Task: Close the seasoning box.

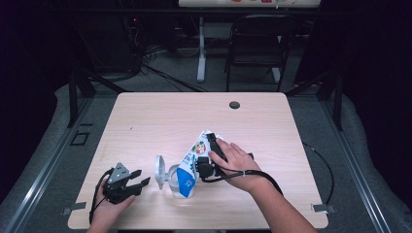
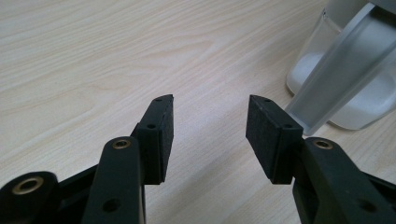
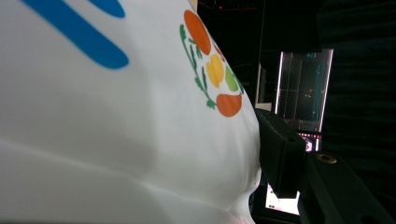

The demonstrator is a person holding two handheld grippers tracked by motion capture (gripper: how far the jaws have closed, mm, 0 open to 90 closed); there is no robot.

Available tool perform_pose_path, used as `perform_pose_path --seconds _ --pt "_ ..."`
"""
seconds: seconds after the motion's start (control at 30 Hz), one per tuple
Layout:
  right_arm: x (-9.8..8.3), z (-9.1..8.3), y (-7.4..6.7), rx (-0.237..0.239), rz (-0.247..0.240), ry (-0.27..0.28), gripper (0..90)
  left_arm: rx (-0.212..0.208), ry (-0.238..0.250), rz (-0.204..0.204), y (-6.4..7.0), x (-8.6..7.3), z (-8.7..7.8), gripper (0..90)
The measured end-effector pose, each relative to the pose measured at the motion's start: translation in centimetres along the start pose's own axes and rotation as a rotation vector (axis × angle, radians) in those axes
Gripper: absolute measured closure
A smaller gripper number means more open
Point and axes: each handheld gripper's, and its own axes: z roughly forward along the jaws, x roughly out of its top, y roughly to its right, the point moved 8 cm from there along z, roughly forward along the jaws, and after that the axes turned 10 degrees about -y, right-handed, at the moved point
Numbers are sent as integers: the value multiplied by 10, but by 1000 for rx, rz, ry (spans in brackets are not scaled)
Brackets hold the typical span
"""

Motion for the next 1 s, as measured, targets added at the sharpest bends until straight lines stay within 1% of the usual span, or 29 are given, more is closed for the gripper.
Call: perform_pose_path --seconds 0.17,0.27,0.3,0.5,0.6,1.0 --pt "0 0 0 2 3 2 518 0 0 0 0 0 0 523" --pt "0 0 1 1 -4 -5 518 0 0 1 0 0 0 523" --pt "0 0 1 3 4 -1 519 1 0 1 0 0 0 522" --pt "0 0 2 -2 -4 -3 521 1 0 1 0 0 0 522" --pt "0 0 2 3 7 4 522 1 1 0 0 0 0 522" --pt "0 -1 3 8 11 8 530 2 -1 2 0 0 0 522"
